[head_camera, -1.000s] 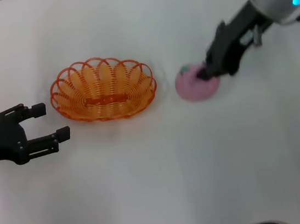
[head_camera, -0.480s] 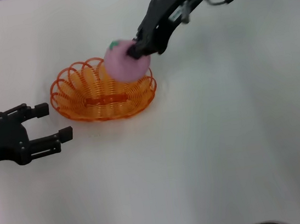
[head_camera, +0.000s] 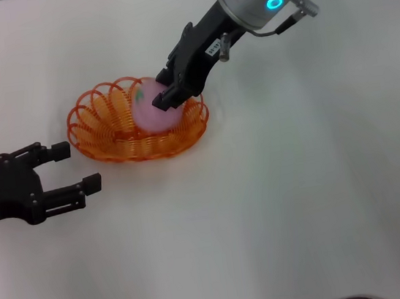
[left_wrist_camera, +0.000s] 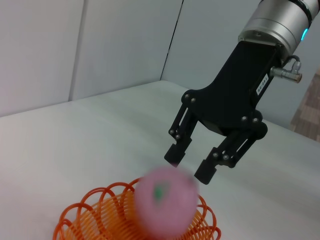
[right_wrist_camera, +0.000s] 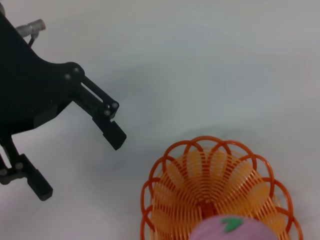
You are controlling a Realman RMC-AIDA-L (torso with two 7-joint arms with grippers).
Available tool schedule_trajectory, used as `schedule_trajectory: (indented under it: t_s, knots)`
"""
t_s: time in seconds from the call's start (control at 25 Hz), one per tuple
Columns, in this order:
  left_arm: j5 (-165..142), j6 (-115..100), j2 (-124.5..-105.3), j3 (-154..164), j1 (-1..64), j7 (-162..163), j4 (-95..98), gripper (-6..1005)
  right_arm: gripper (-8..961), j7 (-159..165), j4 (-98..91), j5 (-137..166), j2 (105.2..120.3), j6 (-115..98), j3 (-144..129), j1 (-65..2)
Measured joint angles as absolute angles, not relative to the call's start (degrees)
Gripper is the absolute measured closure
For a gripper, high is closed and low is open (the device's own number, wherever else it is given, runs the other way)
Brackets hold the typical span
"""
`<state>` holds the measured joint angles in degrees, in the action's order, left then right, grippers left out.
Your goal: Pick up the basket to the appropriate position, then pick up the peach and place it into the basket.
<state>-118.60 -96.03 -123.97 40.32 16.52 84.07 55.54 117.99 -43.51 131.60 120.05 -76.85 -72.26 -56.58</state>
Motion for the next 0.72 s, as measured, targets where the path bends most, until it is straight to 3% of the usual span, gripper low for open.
schedule_trajectory:
  t_s: [0.24,0.44,0.6,0.72]
  knots:
    - [-118.5,-96.2,-123.92,39.9,16.5,84.1,55.5,150,426,117.2,-48.7,128.1,119.50,-79.1,-71.5,-51.0]
    - [-118.7,-95.8,-123.92,39.8,16.5,84.1,55.5,151,223,114.1,-58.0,128.1,119.29,-87.4,-66.3,-42.4]
    - [-118.7,-95.6,-123.92,39.5,16.5,84.1,54.7,152,140,109.9,-61.7,128.1,117.82,-93.0,-60.4,-35.7]
    - [-118.5,-95.6,-123.92,39.3,16.5,84.1,54.6,153,77,103.7,-61.7,128.0,117.57,-96.6,-54.4,-31.9]
